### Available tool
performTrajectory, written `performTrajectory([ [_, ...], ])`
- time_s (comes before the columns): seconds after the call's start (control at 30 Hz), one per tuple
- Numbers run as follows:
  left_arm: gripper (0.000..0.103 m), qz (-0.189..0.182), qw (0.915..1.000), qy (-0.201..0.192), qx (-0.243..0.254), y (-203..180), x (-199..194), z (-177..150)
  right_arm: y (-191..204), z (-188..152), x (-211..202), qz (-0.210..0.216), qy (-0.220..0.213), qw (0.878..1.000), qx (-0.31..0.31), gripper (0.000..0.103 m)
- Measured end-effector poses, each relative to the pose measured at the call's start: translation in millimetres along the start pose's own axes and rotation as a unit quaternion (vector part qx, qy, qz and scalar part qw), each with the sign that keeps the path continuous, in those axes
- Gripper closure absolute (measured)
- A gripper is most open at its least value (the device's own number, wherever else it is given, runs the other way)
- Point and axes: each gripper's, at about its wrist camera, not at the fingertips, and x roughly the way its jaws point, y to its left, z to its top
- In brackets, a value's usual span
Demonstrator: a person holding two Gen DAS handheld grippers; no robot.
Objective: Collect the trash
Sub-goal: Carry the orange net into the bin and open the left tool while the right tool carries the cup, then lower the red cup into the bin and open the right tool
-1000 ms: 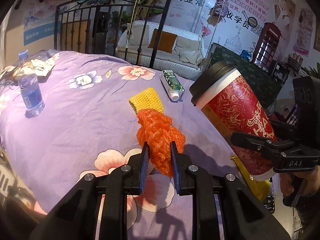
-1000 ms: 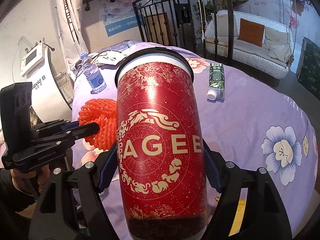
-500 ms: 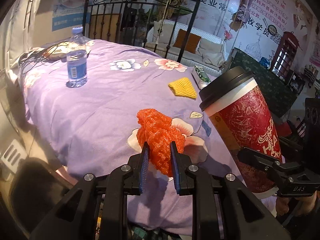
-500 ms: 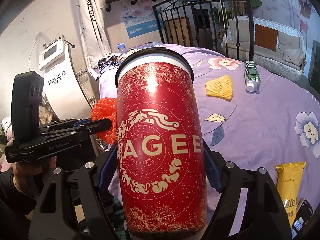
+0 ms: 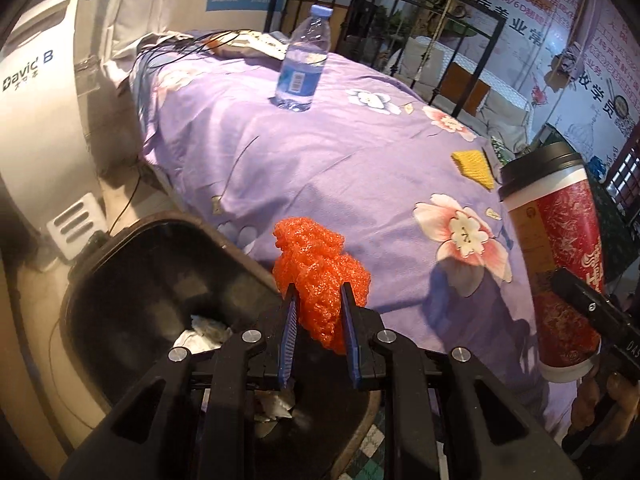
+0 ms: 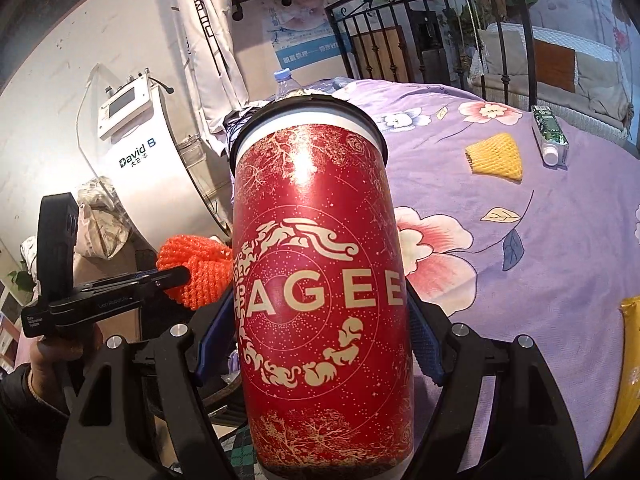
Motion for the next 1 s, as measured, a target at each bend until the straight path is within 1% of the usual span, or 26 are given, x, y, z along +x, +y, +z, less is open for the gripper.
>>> performTrajectory([
  [0.13,0.083,0.027,0.9992,0.020,-0.022,25.6,6.2,-13.9,7.0,-1.3,2.1,0.007,0.002,1.000,-0.003,0.028],
  [0.2,0.083,0.047,0.9979,0.035,-0.028,36.0,13.2,-20.9,8.9,-1.9,3.2,0.012,0.004,1.000,-0.004,0.028],
  [0.3,0.083,0.053,0.9952,0.062,-0.055,53.6,27.5,-30.0,13.9,-3.7,5.3,0.018,0.006,1.000,-0.007,0.028],
  [0.33,0.083,0.060,0.9938,0.070,-0.063,59.2,31.7,-33.1,16.1,-4.5,5.7,0.020,0.006,1.000,-0.008,0.028],
  [0.43,0.081,0.074,0.9909,0.088,-0.070,69.3,42.0,-39.0,23.8,-6.2,6.8,0.026,0.008,0.999,-0.016,0.028],
  [0.5,0.076,0.076,0.9885,0.105,-0.078,74.0,48.4,-41.9,27.9,-7.5,7.6,0.030,0.010,0.999,-0.020,0.028],
  [0.53,0.069,0.069,0.9880,0.109,-0.084,76.0,50.3,-43.8,30.1,-8.4,8.2,0.032,0.011,0.999,-0.020,0.028],
  [0.57,0.057,0.066,0.9875,0.116,-0.083,76.5,52.5,-45.3,31.4,-9.0,9.6,0.034,0.013,0.999,-0.021,0.028],
  [0.6,0.050,0.071,0.9868,0.121,-0.080,76.2,54.2,-46.4,33.2,-10.1,10.6,0.036,0.014,0.999,-0.023,0.028],
  [0.63,0.040,0.076,0.9866,0.120,-0.079,76.3,53.8,-47.5,34.6,-10.7,11.6,0.037,0.015,0.999,-0.025,0.028],
  [0.67,0.038,0.074,0.9873,0.116,-0.079,75.8,51.8,-47.7,36.1,-11.2,12.7,0.039,0.017,0.999,-0.026,0.028],
  [0.73,0.035,0.070,0.9883,0.111,-0.078,74.9,48.2,-46.8,39.2,-12.5,15.1,0.042,0.020,0.998,-0.029,0.028],
  [0.83,0.032,0.082,0.9896,0.086,-0.081,76.8,37.4,-40.7,44.8,-14.3,19.9,0.052,0.029,0.998,-0.037,0.028],
  [0.93,0.027,0.102,0.9897,0.043,-0.091,83.2,17.6,-29.9,54.5,-17.1,27.0,0.064,0.041,0.996,-0.048,0.028],
  [1.0,0.024,0.120,0.9874,0.011,-0.102,88.1,2.7,-20.1,63.7,-19.2,33.9,0.078,0.053,0.994,-0.056,0.028],
])
